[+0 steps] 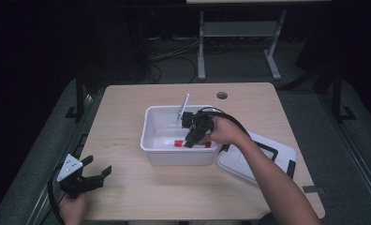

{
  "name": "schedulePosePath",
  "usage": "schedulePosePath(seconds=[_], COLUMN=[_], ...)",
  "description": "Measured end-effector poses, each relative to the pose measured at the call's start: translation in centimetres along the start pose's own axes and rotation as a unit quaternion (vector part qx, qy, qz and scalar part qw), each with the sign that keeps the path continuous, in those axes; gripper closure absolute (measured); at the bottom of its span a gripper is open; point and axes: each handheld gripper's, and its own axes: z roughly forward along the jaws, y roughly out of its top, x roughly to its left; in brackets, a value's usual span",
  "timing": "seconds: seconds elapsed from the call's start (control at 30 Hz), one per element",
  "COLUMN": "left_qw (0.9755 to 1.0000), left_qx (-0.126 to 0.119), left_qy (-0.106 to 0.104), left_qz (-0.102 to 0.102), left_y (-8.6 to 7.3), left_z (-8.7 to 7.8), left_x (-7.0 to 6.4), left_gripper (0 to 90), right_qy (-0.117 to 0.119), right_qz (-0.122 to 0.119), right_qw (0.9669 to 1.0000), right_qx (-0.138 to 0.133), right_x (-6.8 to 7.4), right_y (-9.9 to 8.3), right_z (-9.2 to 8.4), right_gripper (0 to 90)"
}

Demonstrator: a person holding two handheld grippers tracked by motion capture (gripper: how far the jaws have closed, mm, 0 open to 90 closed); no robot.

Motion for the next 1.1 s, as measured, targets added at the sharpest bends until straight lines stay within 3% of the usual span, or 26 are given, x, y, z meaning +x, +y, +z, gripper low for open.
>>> schedulePosePath(seconds=[0.23, 0.47, 1.1], left_qw=[1.0, 1.0, 1.0], left_qx=[0.0, 0.002, 0.004], left_qy=[0.0, 0.0, -0.002], left_qz=[0.0, 0.002, 0.005], left_y=[0.0, 0.0, 0.0], left_z=[0.0, 0.0, 0.2], left_x=[0.0, -0.1, -0.3], left_gripper=[13.4, 13.4, 13.4], right_qy=[-0.002, -0.006, -0.053], right_qz=[0.011, 0.014, 0.04], right_qw=[0.9999, 0.9998, 0.9968], right_qx=[-0.002, -0.01, -0.044], right_x=[-0.2, 0.1, 1.1], right_y=[-0.2, -0.4, -3.2], right_z=[0.0, -1.1, -8.5], right_gripper=[64.6, 61.4, 48.6])
